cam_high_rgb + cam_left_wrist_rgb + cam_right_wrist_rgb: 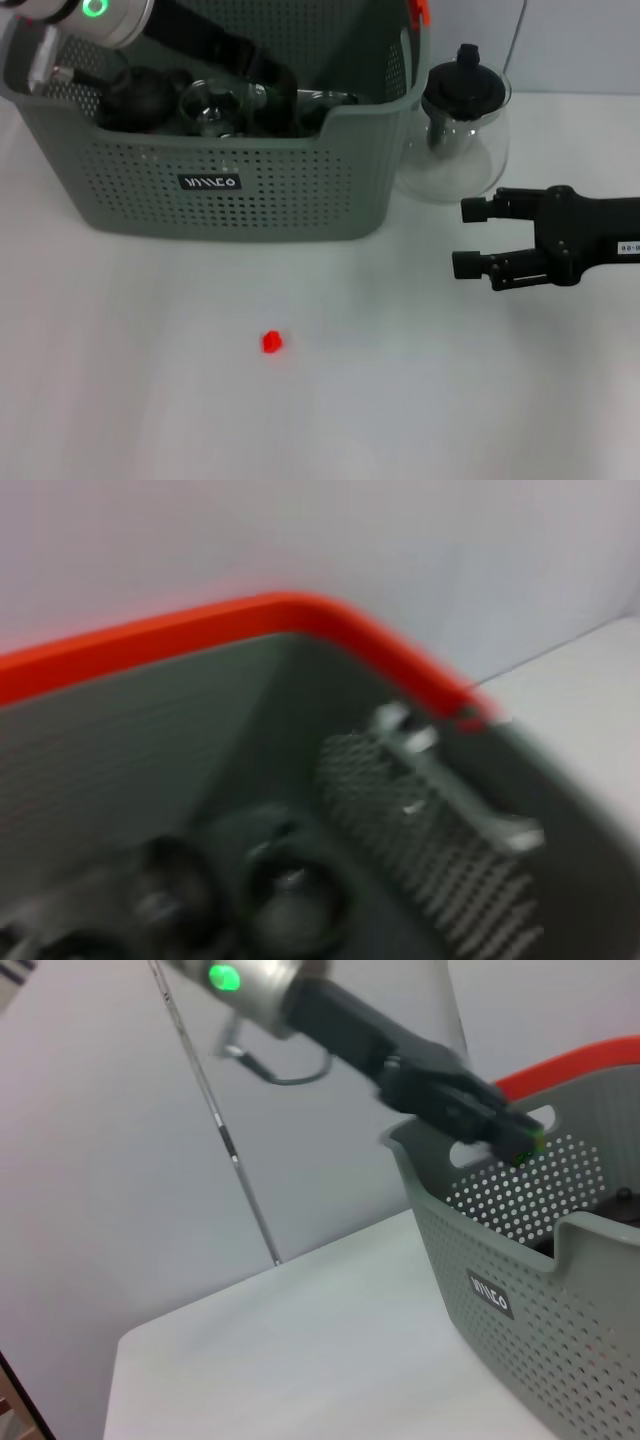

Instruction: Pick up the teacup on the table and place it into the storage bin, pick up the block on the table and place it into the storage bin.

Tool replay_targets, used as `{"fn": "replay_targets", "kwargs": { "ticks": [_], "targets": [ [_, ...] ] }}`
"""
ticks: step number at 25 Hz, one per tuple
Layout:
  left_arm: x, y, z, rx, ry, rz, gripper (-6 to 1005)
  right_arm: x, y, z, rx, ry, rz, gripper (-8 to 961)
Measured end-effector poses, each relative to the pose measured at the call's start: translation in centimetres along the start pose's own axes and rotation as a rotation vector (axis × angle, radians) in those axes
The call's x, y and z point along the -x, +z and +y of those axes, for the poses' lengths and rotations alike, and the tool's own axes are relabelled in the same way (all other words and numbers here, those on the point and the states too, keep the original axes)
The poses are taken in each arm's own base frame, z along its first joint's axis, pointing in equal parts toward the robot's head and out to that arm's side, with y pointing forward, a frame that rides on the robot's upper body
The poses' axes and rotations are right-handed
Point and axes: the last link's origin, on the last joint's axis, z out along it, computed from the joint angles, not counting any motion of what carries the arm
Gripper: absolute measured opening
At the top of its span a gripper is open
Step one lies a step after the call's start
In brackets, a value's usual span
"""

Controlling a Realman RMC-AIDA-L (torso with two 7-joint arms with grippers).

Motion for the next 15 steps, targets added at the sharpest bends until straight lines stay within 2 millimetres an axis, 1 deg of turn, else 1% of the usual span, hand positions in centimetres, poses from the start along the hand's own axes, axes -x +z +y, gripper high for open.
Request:
{"fn": "replay_targets", "kwargs": {
  "ticks": [1,4,7,10,14,15],
  "targets": [
    [0.0,0.9,-0.8,-0.026,-0.011,-0.030,443,0.0,0.0,0.0,0.000,0.002,-0.001,945],
    [-0.3,2.5,-2.5,-0.085,-0.032,-0.071,449,0.2,0.0,0.0,0.000,0.006,-0.004,945],
    [-0.1,3.3,-3.8,-0.130,-0.054,-0.090,454,0.2,0.0,0.0,0.001,0.012,-0.006,945],
    [-0.1,3.3,-4.0,-0.143,-0.052,-0.089,460,0.3,-0.1,-0.1,-0.001,0.015,-0.006,945],
    [-0.4,2.9,-3.8,-0.150,-0.037,-0.072,467,0.4,0.0,-0.1,-0.003,0.012,-0.007,945],
    [-0.4,2.8,-3.7,-0.151,-0.034,-0.069,490,0.4,0.0,-0.1,-0.003,0.011,-0.007,945]
  ]
}}
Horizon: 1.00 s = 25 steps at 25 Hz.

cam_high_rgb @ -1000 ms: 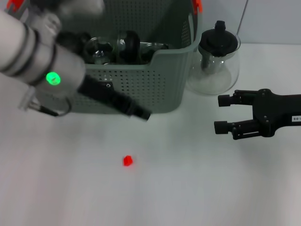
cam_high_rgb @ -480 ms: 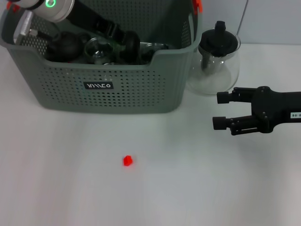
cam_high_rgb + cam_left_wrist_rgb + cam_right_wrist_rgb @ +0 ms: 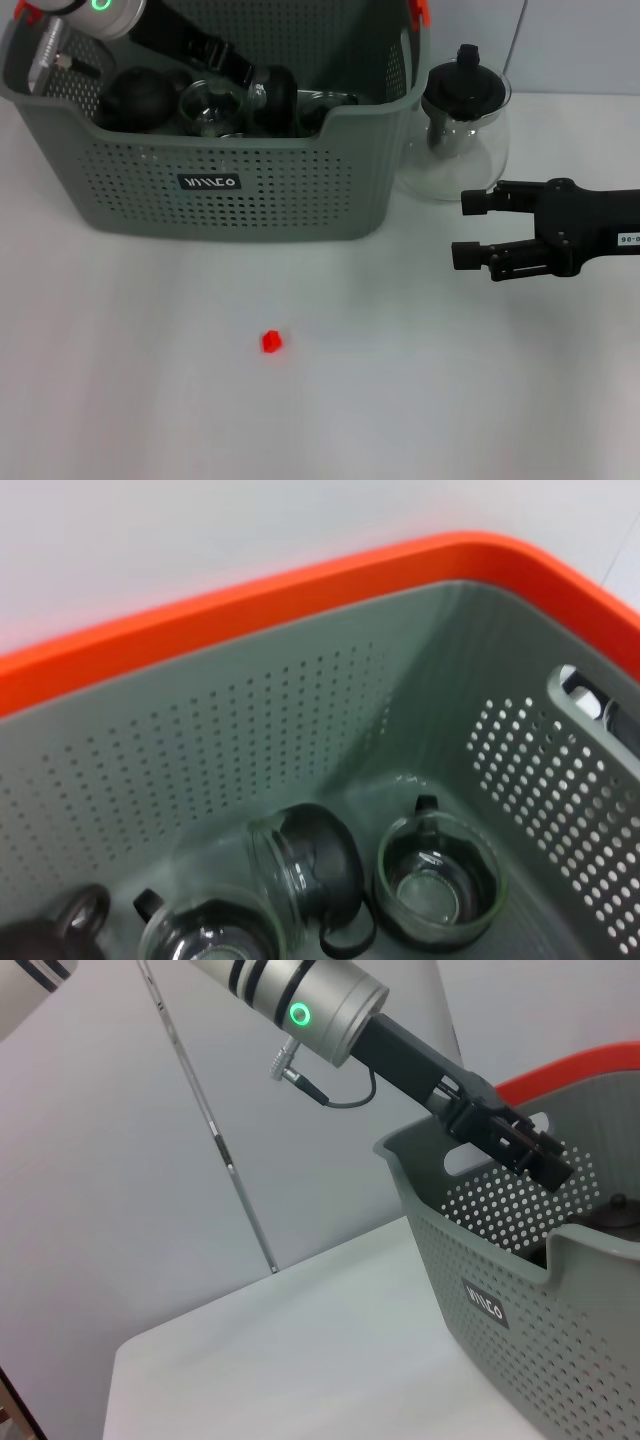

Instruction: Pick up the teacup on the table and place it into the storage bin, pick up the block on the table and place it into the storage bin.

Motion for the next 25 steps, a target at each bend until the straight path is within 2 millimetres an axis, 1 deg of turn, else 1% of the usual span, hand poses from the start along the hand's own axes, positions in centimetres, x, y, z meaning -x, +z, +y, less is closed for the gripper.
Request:
{"fn": "replay_targets", "kwargs": {
  "ticks": [4,7,10,12,14,15,17,21,23,25],
  "targets": [
    [-0.1,-1.0,0.1,-0.001,0.009,0.026,581,0.0,0.0,0.0,0.001,-0.002,0.000,944],
    [0.1,-2.2,0.6,0.023,0.014,0.059,649,0.1,-0.1,0.0,0.001,-0.005,-0.004,944],
    [0.6,-4.8,1.6,0.104,0.032,0.143,717,0.1,-0.1,0.0,0.001,-0.007,-0.005,944],
    [1.5,-7.1,2.5,0.200,0.066,0.217,762,0.0,-0.2,0.0,0.000,-0.007,-0.005,944],
    [3.1,-8.8,3.1,0.295,0.115,0.263,807,0.0,-0.2,0.0,-0.002,-0.007,-0.005,944],
    [3.8,-9.3,3.3,0.333,0.139,0.275,830,0.0,-0.2,0.0,-0.003,-0.007,-0.006,944],
    [5.9,-10.5,4.1,0.443,0.214,0.287,832,0.0,-0.3,0.0,-0.004,-0.006,-0.006,944],
    [9.2,-10.6,5.2,0.566,0.317,0.219,835,-0.1,-0.4,0.0,-0.008,-0.005,-0.006,944],
    [10.4,-10.0,5.7,0.600,0.345,0.183,835,-0.1,-0.4,0.0,-0.009,-0.006,-0.006,944],
    [11.6,-8.8,5.9,0.622,0.377,0.133,836,-0.2,-0.4,-0.1,-0.013,-0.002,-0.006,944]
  ]
}}
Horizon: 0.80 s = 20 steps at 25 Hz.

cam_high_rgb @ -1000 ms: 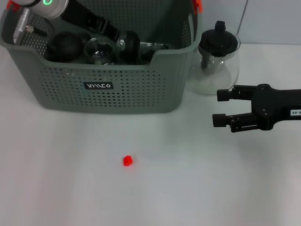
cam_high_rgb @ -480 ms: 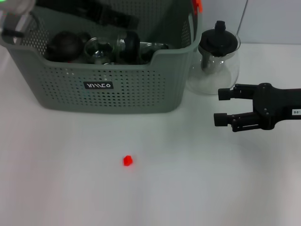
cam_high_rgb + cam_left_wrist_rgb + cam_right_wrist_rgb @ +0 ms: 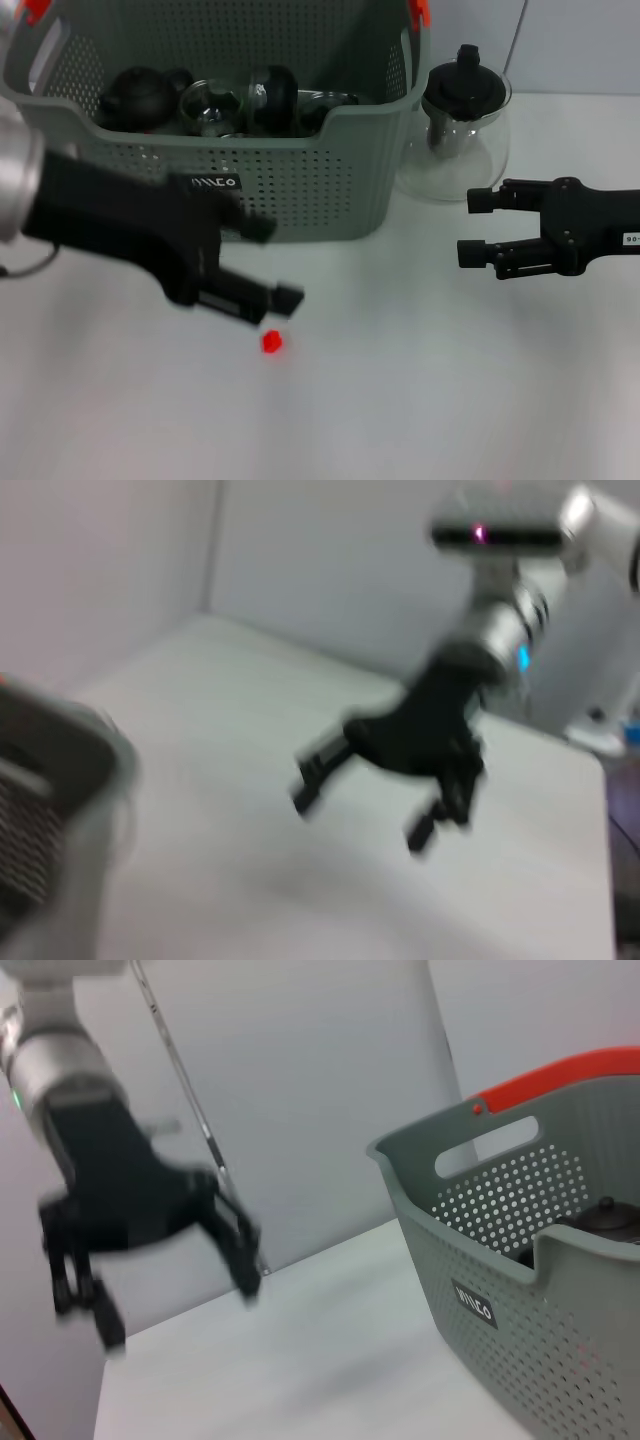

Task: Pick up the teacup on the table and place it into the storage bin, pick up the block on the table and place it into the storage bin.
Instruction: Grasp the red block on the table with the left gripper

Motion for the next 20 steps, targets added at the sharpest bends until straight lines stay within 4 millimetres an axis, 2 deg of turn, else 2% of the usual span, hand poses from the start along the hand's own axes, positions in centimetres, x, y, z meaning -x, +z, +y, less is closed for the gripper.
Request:
{"fn": "replay_targets", "kwargs": {
  "ticks": [5,12,20],
  "targets": [
    [2.3,3.6,-2.0,0.017,0.022,-0.127,835,-0.2,0.3,-0.1,-0.007,0.008,0.004,944],
    [4.0,8.5,-5.0,-0.082,0.127,-0.316,832,-0.4,0.5,0.1,0.002,0.021,-0.001,944],
    [5.5,11.5,-6.0,-0.130,0.222,-0.428,829,-0.6,0.9,0.3,0.004,0.031,-0.006,944]
  ]
}}
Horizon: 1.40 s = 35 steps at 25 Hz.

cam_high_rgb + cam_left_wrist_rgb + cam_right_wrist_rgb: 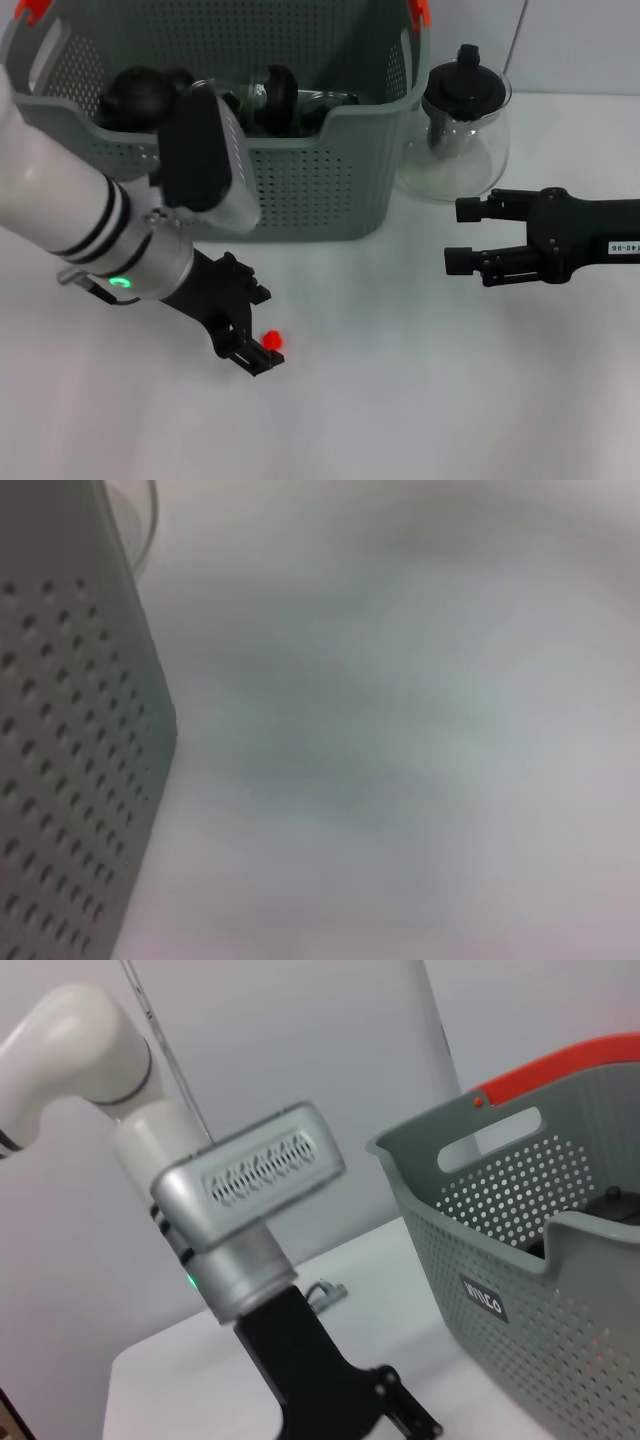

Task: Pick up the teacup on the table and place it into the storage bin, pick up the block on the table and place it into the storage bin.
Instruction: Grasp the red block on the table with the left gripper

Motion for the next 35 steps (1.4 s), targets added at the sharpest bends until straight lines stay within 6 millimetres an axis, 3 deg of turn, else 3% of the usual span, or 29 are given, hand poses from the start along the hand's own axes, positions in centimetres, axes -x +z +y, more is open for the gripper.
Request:
{"fn": "replay_targets", "kwargs": {
  "ticks": [7,19,35],
  "targets": [
    [-0.2,1.6,-0.2,-0.009,-0.005,-0.016,772,-0.1,0.3,0.1,0.007,0.005,-0.002,944],
    [0.1,2.8,-0.1,-0.021,-0.004,-0.027,674,-0.2,0.2,0.1,0.004,0.006,-0.003,944],
    [0.4,3.1,0.1,-0.023,0.012,-0.050,337,-0.2,-0.1,0.1,-0.002,0.005,-0.005,945]
  ]
}}
